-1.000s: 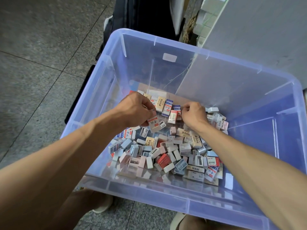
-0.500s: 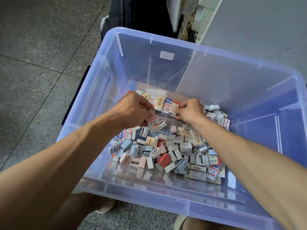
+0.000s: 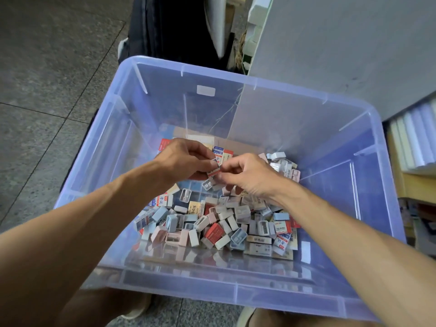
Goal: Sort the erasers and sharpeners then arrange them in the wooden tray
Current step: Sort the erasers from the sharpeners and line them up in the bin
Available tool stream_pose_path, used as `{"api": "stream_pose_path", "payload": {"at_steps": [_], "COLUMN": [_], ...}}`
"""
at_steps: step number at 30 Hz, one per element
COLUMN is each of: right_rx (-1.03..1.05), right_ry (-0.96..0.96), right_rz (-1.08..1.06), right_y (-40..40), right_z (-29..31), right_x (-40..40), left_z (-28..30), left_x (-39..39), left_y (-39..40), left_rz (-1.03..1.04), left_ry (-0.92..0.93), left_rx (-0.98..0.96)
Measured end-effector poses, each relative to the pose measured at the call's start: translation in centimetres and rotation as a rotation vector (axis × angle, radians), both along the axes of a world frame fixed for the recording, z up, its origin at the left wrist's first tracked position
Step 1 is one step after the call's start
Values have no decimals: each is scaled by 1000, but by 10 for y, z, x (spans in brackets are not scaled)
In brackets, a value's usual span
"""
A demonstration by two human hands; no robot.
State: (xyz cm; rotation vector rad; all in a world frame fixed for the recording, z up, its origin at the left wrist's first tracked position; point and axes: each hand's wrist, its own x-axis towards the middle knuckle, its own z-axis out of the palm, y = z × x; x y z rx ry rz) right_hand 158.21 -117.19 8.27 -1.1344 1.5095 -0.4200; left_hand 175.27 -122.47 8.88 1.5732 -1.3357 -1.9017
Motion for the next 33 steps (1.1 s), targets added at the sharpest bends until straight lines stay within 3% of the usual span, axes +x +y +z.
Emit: {"api": "stream_pose_path", "payload": {"at_steps": [2,6,9,12,18,26,29,33], "right_rx": [26,20,-25,-9,-48,-69,26,-5], "right_ry": [88,415,518,598,755,605,583,739], "right_rz": [-97,-299,-276,-245,-110,80,330,579], "right_y": [-5,-19,-34,-43,-44,-31,-30,-24], "right_z": [-8,-36,-54,-69,-78,-58,-45,-51], "right_x": [-9,-36,-41,-32,-24,-35,-39,-31], "left_z": [-9,-40,-56,-70,-85,-88,-85,-76], "left_x": [-8,-15,-21,-18,-12,-13,-15,-19], "left_y": [-7,-26,-36,-41,-38,-35,-34,-33], "left_rz": [-62,-477,-647,-743,-753,-757,-752,-728], "left_ry": [-72,-494,-608,-709,-740,-812,-810,-760], "left_rx": [-78,-639,-889,-1019,-1140,-1174,-1140,-1033]}}
